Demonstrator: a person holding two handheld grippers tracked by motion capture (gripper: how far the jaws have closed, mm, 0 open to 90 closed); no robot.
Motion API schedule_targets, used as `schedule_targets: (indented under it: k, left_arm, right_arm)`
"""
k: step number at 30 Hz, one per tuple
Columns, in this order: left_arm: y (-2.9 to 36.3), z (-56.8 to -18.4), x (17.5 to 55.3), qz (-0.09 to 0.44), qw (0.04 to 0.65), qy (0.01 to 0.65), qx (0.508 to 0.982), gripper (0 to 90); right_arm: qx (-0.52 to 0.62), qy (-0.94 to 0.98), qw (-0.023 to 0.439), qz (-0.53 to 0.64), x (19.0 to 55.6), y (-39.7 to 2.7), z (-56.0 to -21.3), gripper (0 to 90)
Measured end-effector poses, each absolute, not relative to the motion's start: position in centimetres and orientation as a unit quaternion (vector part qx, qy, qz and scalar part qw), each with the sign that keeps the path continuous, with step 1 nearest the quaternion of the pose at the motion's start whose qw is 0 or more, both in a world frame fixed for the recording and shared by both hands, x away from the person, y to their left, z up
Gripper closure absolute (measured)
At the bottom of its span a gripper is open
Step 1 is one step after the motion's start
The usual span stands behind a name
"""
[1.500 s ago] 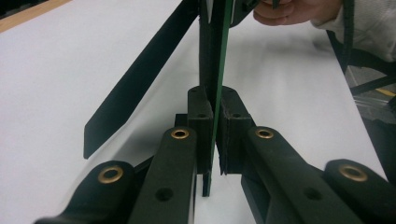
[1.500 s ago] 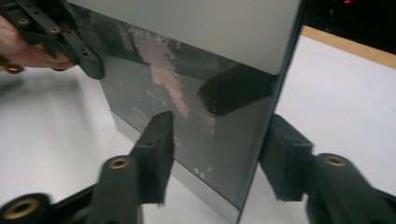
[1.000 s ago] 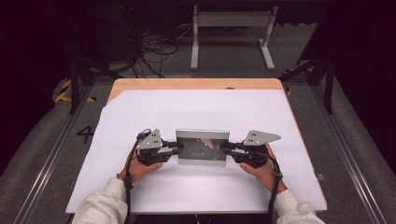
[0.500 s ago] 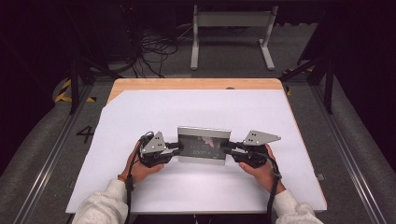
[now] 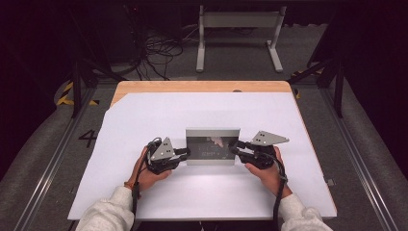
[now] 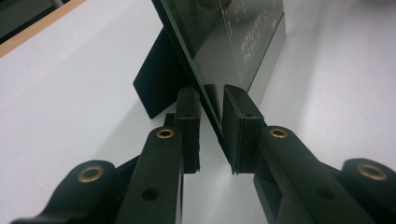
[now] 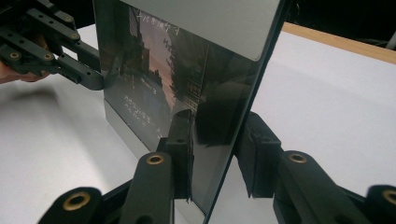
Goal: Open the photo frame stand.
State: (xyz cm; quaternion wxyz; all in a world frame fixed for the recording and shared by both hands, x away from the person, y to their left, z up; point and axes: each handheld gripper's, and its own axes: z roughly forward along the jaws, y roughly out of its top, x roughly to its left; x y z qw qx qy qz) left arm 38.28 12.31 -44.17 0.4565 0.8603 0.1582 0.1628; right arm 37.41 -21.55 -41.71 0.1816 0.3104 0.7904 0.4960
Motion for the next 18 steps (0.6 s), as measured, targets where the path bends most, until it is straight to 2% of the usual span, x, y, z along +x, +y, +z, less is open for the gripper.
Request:
schedule_targets:
  k: [18]
  left_arm:
    - [11.82, -44.66, 38.32, 0.143, 0.442, 0.148, 0.873, 77.4]
  right_arm:
    - [0.321, 0.788, 0.195, 0.488, 37.51, -20.88, -41.7, 62.3]
